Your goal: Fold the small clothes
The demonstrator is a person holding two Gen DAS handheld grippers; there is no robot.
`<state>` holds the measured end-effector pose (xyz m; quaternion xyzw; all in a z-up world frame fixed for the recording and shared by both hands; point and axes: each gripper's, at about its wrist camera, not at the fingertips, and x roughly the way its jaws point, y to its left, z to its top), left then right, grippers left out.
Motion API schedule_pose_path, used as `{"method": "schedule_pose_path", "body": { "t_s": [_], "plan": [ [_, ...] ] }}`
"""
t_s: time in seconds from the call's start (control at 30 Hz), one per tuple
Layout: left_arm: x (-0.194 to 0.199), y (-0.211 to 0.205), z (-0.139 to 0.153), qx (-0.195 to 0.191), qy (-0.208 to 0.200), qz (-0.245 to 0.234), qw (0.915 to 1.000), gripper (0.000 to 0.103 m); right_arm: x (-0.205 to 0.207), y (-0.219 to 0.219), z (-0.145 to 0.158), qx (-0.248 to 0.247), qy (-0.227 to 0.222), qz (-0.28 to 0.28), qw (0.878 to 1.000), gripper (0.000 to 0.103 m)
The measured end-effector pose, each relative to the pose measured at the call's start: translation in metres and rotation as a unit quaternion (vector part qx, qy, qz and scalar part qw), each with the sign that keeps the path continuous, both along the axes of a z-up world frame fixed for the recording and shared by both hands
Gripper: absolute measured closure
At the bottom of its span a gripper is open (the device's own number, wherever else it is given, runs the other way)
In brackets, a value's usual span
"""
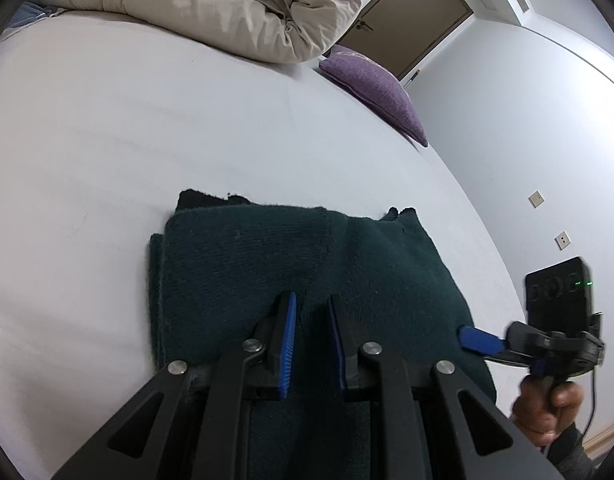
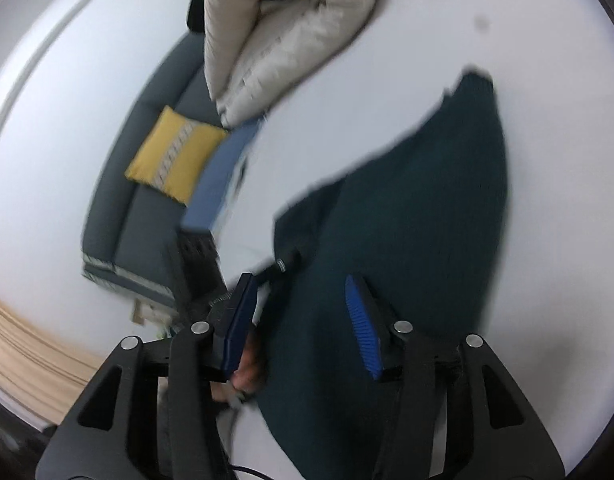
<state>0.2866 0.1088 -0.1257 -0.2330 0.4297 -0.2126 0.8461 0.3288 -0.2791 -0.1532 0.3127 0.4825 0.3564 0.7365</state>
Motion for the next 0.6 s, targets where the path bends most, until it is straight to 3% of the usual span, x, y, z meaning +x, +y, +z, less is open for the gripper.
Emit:
{"method": "schedule_pose_path", "body": {
  "t_s": [0.07,0.13,0.23,0.3,0.33,0.37,0.47,0.5,0.53,0.6],
  "plan": [
    [0.001,0.001,-0.001,-0.003,0.001,0.001,1.0000,0.084,0.000,-0.014,-0.013,0.025,0.007,-0.010,1.000,0.063],
    [0.002,0.003,-0.002,-0.013,0.004,0.002,0.9999,0.084,0.005,-0.021,-0.018,0.024,0.020,-0.020,0.999,0.079],
    [0.002,0.012,-0.002,-0.041,0.016,0.010,0.9990,0.085,-0.012,-0.021,0.007,0.006,0.000,-0.030,1.000,0.071],
    [0.001,0.011,-0.002,-0.037,0.017,0.014,0.9991,0.087,-0.034,-0.022,0.025,0.029,-0.025,-0.014,0.999,0.064],
    [0.000,0.009,-0.001,-0.029,0.014,0.015,0.9994,0.087,-0.040,-0.018,0.031,0.030,-0.029,-0.012,0.999,0.050],
    [0.000,0.008,0.000,-0.027,0.014,0.015,0.9994,0.087,-0.045,-0.012,0.033,0.023,-0.033,-0.009,0.999,0.043],
    [-0.001,0.011,0.002,-0.046,0.028,0.017,0.9984,0.088,-0.047,0.004,0.009,-0.040,-0.014,0.007,0.999,0.042],
    [-0.002,0.015,0.004,-0.060,0.037,0.021,0.9972,0.083,-0.044,0.003,0.003,-0.033,-0.014,0.005,0.999,0.044],
    [-0.009,0.024,0.011,-0.083,0.039,0.031,0.9953,0.069,-0.044,-0.001,0.005,-0.021,-0.011,-0.001,1.000,0.045],
    [-0.022,0.037,0.025,-0.092,0.019,0.046,0.9945,0.049,-0.048,-0.013,0.019,0.002,0.003,-0.024,1.000,0.043]
  ]
}}
